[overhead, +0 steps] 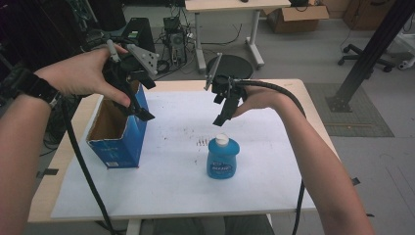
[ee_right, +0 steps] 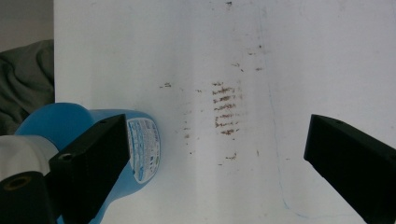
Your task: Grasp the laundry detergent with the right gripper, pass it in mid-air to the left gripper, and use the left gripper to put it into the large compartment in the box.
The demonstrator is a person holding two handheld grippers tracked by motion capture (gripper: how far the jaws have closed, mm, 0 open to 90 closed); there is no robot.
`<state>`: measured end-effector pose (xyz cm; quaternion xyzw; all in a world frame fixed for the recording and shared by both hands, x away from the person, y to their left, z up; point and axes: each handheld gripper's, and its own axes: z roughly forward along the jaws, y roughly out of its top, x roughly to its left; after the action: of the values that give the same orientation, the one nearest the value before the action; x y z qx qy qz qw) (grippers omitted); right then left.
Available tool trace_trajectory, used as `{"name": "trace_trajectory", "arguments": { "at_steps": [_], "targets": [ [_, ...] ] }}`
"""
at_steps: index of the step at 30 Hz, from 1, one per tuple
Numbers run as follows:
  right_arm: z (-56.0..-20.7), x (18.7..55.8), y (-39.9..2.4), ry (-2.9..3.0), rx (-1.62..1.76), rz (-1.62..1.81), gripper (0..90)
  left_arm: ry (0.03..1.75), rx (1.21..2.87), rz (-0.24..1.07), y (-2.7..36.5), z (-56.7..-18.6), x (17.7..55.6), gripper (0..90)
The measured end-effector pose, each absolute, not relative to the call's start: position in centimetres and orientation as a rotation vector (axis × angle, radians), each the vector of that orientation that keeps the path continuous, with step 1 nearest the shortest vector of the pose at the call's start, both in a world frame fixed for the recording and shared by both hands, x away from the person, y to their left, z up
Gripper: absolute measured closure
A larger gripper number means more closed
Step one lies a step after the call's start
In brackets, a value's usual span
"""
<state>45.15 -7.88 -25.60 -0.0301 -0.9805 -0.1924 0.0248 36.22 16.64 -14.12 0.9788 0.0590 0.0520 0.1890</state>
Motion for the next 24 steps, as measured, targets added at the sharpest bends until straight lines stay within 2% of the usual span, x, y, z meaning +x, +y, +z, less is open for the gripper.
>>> {"name": "trace_trajectory", "arguments": {
  "at_steps": [14,24],
  "targets": [
    [-24.2,45.0,-9.6,-3.017,-0.107,-0.713,5.7,0.171,2.757,0.14,16.8,-14.2,36.2,4.1],
    [-22.0,43.2,-14.2,-2.994,-0.103,-0.957,4.0,0.17,2.761,0.139,16.4,-14.3,36.1,4.1]
  ]
}}
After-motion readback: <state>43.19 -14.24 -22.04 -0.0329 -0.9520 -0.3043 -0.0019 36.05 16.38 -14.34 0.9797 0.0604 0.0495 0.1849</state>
